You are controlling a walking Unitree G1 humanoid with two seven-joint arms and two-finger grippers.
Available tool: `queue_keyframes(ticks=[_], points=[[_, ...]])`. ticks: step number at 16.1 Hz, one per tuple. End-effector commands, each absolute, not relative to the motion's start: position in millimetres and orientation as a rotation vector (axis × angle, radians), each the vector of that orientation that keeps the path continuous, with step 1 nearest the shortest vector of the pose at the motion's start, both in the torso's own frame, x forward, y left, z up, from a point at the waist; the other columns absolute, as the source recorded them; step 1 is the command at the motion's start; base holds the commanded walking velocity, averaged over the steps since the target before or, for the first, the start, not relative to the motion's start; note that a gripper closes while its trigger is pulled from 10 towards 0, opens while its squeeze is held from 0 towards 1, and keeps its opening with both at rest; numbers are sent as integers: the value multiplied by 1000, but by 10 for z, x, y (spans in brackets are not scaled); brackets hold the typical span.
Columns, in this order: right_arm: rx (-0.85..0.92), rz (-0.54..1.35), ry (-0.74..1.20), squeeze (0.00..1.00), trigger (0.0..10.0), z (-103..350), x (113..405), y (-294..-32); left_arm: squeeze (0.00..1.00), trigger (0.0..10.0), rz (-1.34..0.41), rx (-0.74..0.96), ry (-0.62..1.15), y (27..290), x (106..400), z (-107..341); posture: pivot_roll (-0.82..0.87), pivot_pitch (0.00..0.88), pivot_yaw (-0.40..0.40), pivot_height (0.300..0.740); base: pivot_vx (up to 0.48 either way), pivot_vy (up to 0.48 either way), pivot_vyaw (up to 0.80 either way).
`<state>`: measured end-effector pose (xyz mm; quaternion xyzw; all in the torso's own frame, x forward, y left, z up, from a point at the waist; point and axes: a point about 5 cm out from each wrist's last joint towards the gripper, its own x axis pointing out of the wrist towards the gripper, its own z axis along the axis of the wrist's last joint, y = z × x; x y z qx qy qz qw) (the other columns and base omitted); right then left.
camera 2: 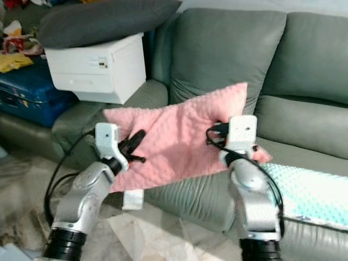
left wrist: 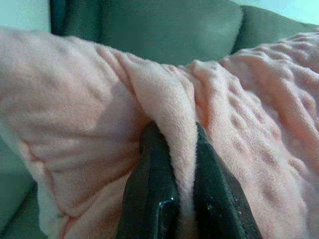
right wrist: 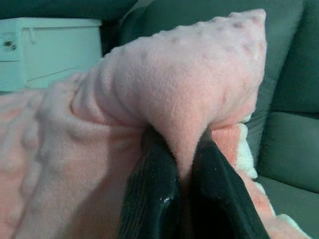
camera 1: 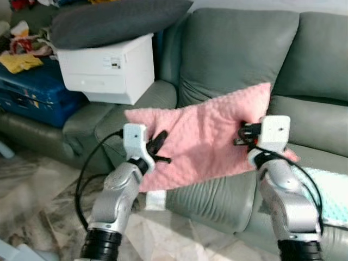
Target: Move the pillow to the sofa
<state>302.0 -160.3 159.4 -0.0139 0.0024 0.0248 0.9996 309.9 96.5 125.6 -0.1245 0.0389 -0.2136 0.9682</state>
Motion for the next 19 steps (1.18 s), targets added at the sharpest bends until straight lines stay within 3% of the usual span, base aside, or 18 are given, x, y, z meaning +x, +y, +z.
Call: queue_keyframes(ticks=[1, 15, 19], points=[[-23, 85, -35, 0, 10000, 1684, 3028, -1520, 0, 10000, -427, -239, 74, 993, 3102, 1271, -82, 0, 59, 740, 0, 0, 0], [-20, 84, -36, 0, 10000, 1687, 3033, -1529, 0, 10000, -451, -205, 80, 966, 3092, 1253, -83, 0, 58, 740, 0, 425, 0], [-19, 83, -35, 0, 10000, 1684, 3029, -1528, 0, 10000, -437, -180, 66, 954, 3093, 1255, -83, 0, 57, 740, 0, 0, 0]])
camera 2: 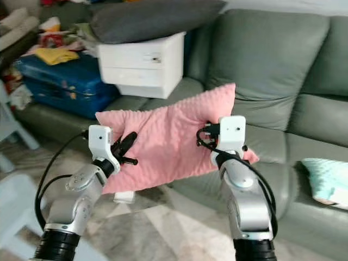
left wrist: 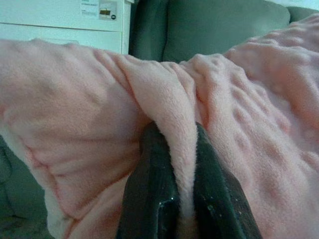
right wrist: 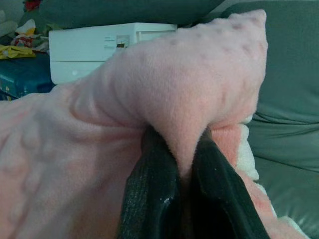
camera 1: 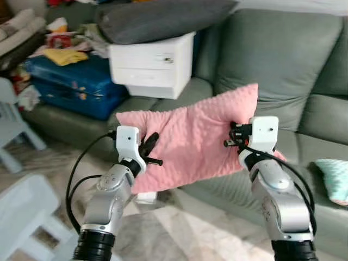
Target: Move the pillow to the sofa
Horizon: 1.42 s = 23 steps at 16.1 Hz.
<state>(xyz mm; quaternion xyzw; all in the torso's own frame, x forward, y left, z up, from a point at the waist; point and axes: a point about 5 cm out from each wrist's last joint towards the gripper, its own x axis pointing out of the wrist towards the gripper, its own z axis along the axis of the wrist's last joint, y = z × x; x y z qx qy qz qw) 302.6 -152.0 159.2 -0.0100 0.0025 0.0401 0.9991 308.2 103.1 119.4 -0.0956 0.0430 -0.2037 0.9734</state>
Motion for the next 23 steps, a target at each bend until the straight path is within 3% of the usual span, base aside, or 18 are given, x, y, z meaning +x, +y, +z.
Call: queue_keyframes(ticks=[1, 11, 23], points=[[-20, 83, -33, 0, 10000, 1682, 3029, -1529, 0, 10000, -440, -173, 57, 947, 3092, 1261, -83, 0, 57, 740, 0, 0, 0], [-25, 81, -31, 0, 10000, 1683, 3025, -1538, 0, 10000, -454, -229, 46, 966, 3083, 1267, -89, 0, 57, 740, 60, 28, -749], [-22, 80, -35, 0, 10000, 1682, 3020, -1517, 0, 10000, -486, -227, 53, 950, 3070, 1267, -89, 0, 66, 740, 403, 204, 0]])
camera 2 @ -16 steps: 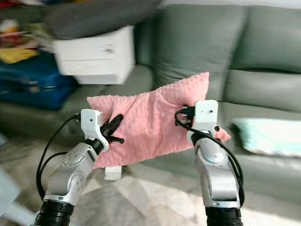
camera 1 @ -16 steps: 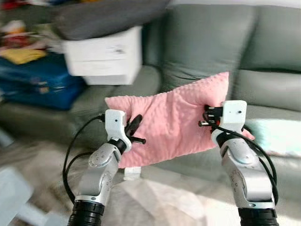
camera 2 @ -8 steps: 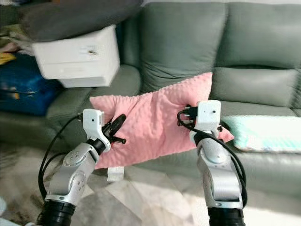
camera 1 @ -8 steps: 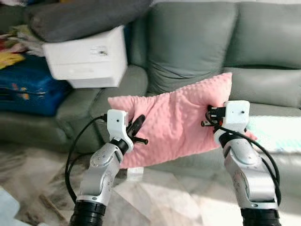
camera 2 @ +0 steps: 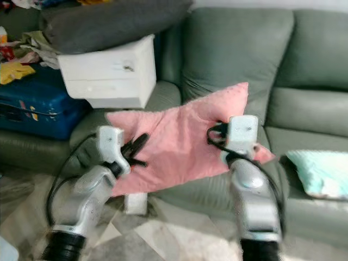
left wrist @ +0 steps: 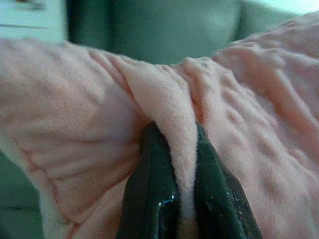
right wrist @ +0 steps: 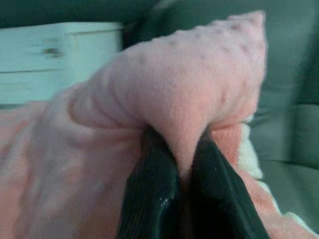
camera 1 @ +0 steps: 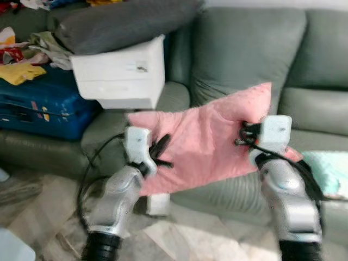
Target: Move the pillow to the sofa
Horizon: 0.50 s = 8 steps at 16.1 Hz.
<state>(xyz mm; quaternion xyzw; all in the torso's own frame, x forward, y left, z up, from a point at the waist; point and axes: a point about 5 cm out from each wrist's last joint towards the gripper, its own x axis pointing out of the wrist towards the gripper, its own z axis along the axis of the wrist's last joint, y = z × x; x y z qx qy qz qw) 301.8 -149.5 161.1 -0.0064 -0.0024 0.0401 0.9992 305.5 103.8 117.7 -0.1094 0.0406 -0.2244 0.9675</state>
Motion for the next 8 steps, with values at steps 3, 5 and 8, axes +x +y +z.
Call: queue_keyframes(ticks=[3, 5, 8], points=[[-19, 78, -33, 0, 10000, 1678, 3015, -1524, 0, 10000, -490, -220, 60, 936, 3070, 1262, -89, 0, 66, 740, 433, 0, 0], [-18, 79, -32, 0, 10000, 1675, 3015, -1521, 0, 10000, -505, -218, 64, 904, 3059, 1257, -89, 0, 66, 740, 0, 0, 0], [-19, 82, -30, 0, 10000, 1674, 3022, -1511, 0, 10000, -514, -208, 65, 890, 3058, 1261, -84, 0, 65, 740, 0, 0, -142]])
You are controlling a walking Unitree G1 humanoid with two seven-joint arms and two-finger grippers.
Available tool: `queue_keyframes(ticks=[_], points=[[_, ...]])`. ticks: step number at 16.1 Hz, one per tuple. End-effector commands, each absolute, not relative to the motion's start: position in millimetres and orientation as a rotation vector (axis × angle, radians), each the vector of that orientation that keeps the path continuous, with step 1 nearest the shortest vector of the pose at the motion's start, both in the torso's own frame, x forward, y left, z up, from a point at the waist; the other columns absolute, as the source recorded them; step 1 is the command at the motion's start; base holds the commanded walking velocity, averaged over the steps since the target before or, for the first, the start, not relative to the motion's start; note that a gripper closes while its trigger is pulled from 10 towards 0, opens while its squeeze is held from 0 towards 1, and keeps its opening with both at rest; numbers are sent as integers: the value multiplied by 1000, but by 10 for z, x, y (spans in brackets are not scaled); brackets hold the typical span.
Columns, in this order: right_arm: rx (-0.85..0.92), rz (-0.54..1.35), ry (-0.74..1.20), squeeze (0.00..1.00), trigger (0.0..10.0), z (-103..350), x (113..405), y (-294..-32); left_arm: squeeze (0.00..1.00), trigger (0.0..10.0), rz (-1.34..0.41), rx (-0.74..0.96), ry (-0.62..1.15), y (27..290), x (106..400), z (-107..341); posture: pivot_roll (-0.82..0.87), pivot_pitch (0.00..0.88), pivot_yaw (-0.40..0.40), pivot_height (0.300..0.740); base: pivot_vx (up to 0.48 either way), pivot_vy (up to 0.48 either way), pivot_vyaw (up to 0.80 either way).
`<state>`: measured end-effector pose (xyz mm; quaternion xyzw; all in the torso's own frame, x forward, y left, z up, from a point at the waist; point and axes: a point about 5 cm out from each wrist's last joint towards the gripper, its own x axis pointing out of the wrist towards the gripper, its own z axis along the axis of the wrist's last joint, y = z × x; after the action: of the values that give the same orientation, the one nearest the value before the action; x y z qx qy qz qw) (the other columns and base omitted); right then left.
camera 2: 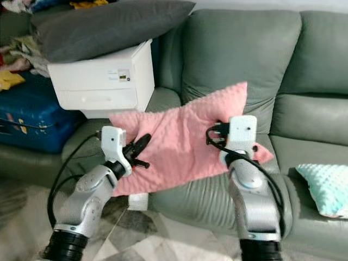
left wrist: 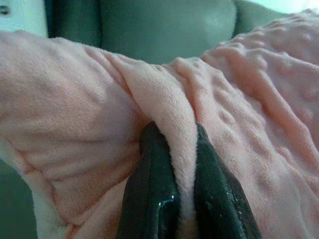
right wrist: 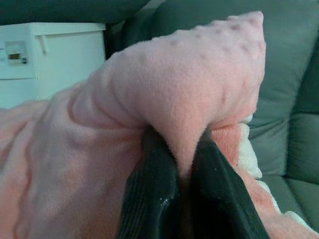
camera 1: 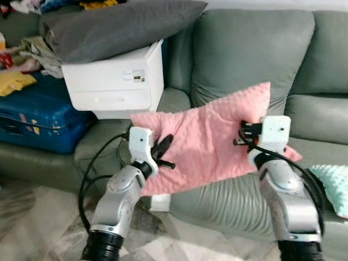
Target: Move the pillow to the sofa
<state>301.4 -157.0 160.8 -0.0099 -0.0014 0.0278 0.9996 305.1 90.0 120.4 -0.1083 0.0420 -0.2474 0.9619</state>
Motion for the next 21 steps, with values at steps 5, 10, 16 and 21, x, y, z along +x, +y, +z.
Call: queue_keyframes(ticks=[5, 10, 16, 21], points=[[-23, 84, -28, 0, 10000, 1677, 3025, -1518, 0, 10000, -522, -206, 68, 875, 3055, 1255, -88, 0, 60, 740, 0, 0, -769], [-28, 87, -30, 0, 10000, 1682, 3029, -1522, 0, 10000, -530, -216, 66, 864, 3051, 1251, -89, 0, 58, 740, 0, 0, -771], [-25, 88, -32, 0, 10000, 1685, 3026, -1516, 0, 10000, -560, -221, 61, 846, 3033, 1257, -90, 0, 59, 740, 279, 0, -222], [-24, 89, -34, 0, 10000, 1687, 3028, -1507, 0, 10000, -573, -220, 62, 839, 3026, 1256, -90, 0, 61, 740, 392, 0, 0]])
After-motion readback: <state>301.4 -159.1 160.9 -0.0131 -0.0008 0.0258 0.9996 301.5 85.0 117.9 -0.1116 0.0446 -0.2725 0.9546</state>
